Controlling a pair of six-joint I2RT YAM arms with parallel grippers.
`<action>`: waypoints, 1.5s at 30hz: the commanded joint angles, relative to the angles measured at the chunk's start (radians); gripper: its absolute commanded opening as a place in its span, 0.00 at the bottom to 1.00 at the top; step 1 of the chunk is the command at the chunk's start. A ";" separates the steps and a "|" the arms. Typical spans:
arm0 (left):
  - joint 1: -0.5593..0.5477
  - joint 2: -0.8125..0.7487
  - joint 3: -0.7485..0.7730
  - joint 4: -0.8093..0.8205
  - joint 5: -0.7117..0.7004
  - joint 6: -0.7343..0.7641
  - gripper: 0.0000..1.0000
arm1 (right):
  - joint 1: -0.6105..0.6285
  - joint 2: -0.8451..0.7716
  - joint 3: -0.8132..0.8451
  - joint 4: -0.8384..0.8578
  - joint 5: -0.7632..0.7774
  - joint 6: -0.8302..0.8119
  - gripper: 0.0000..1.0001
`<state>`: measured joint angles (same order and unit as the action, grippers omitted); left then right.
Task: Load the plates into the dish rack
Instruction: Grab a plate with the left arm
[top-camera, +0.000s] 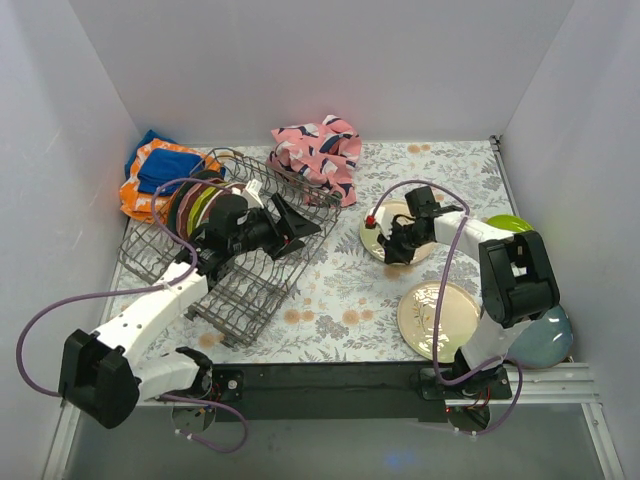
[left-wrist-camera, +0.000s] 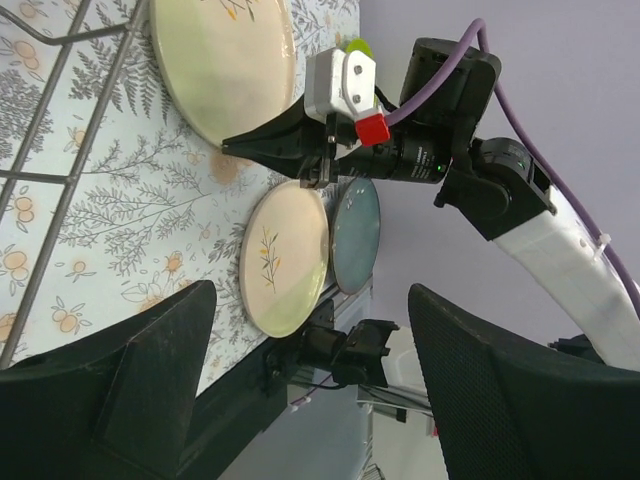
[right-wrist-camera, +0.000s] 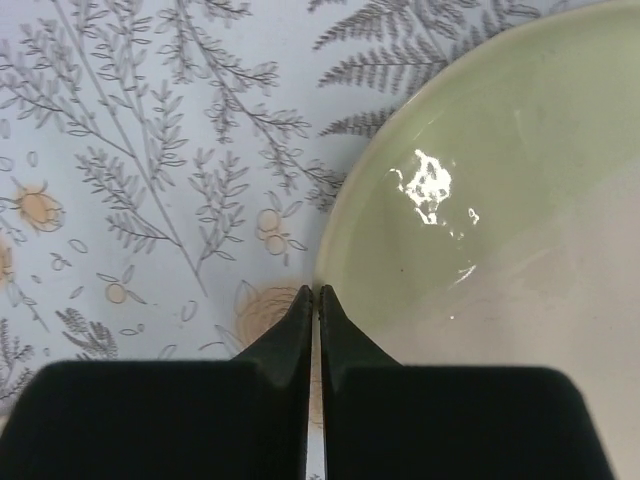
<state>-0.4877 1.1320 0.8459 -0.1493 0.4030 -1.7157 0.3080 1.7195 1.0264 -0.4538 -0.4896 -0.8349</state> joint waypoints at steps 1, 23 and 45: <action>-0.063 0.035 -0.002 0.076 -0.050 -0.038 0.75 | 0.043 -0.020 -0.071 -0.129 -0.073 0.042 0.01; -0.356 0.538 0.261 0.021 -0.305 -0.185 0.59 | -0.236 -0.189 0.104 -0.181 -0.132 0.207 0.55; -0.391 0.948 0.683 -0.440 -0.625 -0.357 0.40 | -0.244 -0.377 -0.034 -0.172 -0.254 0.137 0.63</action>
<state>-0.8745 2.0663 1.4754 -0.5022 -0.1459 -1.9862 0.0666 1.3964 1.0103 -0.6292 -0.6975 -0.6594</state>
